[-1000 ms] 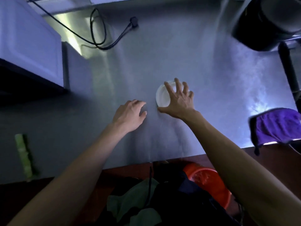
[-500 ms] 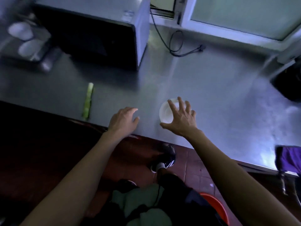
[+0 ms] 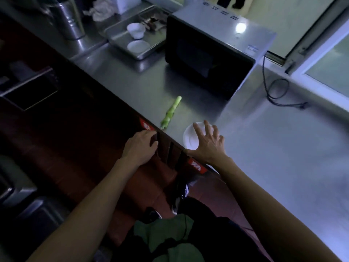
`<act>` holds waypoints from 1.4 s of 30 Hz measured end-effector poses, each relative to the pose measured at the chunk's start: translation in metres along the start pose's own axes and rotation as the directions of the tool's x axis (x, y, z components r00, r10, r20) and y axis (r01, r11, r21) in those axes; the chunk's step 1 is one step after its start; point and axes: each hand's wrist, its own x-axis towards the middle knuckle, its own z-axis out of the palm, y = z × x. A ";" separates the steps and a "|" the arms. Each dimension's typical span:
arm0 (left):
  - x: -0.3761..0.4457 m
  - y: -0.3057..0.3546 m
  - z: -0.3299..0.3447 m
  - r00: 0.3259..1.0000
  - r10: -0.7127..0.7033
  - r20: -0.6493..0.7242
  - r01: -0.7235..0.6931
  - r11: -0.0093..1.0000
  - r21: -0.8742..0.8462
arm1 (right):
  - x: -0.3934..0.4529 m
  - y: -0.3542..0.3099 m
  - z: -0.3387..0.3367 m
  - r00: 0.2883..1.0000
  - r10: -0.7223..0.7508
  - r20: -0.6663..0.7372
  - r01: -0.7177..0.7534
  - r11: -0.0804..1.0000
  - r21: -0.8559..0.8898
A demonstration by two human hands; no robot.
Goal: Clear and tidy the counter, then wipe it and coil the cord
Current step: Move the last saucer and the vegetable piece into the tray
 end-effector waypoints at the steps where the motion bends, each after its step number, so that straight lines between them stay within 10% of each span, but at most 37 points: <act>1: 0.000 -0.007 0.000 1.000 -0.021 0.003 0.021 1.000 -0.007 | 0.006 -0.006 0.001 1.000 -0.016 0.007 0.016 1.000 -0.011; 42: 0.247 0.014 0.056 0.985 -0.034 0.170 0.021 0.997 0.076 | 0.172 0.024 0.040 0.969 0.123 0.214 -0.154 0.978 0.139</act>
